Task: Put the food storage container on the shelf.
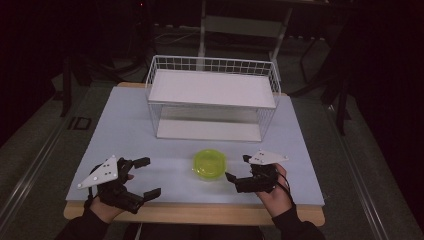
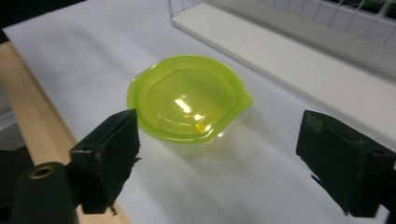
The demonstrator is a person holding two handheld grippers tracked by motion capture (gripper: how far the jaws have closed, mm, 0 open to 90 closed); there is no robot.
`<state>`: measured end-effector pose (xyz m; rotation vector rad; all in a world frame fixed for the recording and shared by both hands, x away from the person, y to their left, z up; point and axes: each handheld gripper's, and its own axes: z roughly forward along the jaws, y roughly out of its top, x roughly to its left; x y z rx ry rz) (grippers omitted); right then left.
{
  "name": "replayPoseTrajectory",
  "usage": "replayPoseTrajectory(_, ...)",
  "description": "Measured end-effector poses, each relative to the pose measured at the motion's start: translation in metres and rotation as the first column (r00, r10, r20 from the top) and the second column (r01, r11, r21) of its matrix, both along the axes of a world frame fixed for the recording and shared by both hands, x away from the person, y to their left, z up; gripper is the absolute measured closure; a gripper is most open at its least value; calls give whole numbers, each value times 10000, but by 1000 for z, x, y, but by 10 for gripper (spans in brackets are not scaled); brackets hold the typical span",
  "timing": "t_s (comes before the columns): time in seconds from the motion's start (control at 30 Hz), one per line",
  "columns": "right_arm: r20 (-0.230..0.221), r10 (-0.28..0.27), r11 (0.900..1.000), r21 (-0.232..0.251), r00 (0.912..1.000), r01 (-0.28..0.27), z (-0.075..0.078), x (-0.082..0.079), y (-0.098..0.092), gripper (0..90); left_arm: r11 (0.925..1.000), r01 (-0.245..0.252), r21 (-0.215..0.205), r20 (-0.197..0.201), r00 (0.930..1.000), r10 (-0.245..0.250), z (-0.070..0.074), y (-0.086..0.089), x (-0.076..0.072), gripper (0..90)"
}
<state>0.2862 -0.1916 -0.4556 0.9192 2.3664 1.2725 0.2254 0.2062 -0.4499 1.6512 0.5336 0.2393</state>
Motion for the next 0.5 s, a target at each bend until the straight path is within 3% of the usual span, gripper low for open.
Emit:
replayPoseTrajectory(0.1,109,40,9998,215,9999,-42,5,-3,0,140,9993,10,361,97,10000,-13,6,-6,4,13)
replayPoseTrajectory(0.13,479,86,10000,-31,9988,-84,10,-6,1,158,9992,-6,412,106,9999,2,7,-8,5,13)
replayPoseTrajectory(0.27,828,306,9992,-281,9961,-284,16,-8,0,184,9978,20,669,7,10000,-20,17,-18,15,13)
replayPoseTrajectory(0.37,1238,624,9967,-590,9903,-554,26,-7,-1,174,9981,-8,624,-109,9999,15,25,-24,23,13)
replayPoseTrajectory(0.5,1096,590,9975,-441,9922,-545,33,-4,-1,165,9969,40,791,-156,9999,-28,34,-33,33,40)
